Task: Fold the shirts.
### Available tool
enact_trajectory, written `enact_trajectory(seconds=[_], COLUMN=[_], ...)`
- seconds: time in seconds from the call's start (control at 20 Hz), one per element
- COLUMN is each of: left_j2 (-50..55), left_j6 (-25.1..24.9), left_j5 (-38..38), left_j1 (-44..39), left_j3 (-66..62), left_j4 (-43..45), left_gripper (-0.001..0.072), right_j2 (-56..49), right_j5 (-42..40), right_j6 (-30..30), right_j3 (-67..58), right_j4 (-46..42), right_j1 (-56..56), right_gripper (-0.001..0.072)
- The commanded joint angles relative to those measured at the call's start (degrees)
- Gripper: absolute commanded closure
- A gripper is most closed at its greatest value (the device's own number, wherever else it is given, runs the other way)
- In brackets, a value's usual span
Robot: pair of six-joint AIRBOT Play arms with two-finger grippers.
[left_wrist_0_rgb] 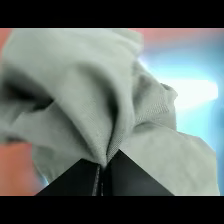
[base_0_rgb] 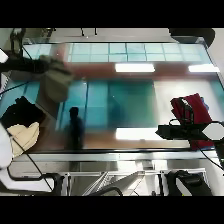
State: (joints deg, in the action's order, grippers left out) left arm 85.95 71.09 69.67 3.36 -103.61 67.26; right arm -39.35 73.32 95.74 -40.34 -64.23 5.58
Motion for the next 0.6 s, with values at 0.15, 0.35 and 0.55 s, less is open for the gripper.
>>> enact_trajectory(seconds=[0.15, 0.35, 0.55], left_j2=[-11.8, -11.5, -7.5], left_j6=[0.1, 0.3, 0.4], left_j5=[9.6, 5.6, 0.5], left_j1=[-18.3, -27.0, -29.6], left_j3=[6.3, 19.0, 26.0], left_j4=[-13.1, -12.8, -12.9], left_gripper=[0.0686, 0.0685, 0.0648], right_j2=[0.0, 0.0, -0.1], right_j5=[0.0, 0.6, 0.6], right_j6=[0.0, 0.0, 0.0], right_j3=[0.0, 0.0, 0.0], right_j4=[0.0, 0.0, -0.1], right_j1=[0.0, 0.0, 0.0], right_gripper=[0.0694, 0.0693, 0.0684])
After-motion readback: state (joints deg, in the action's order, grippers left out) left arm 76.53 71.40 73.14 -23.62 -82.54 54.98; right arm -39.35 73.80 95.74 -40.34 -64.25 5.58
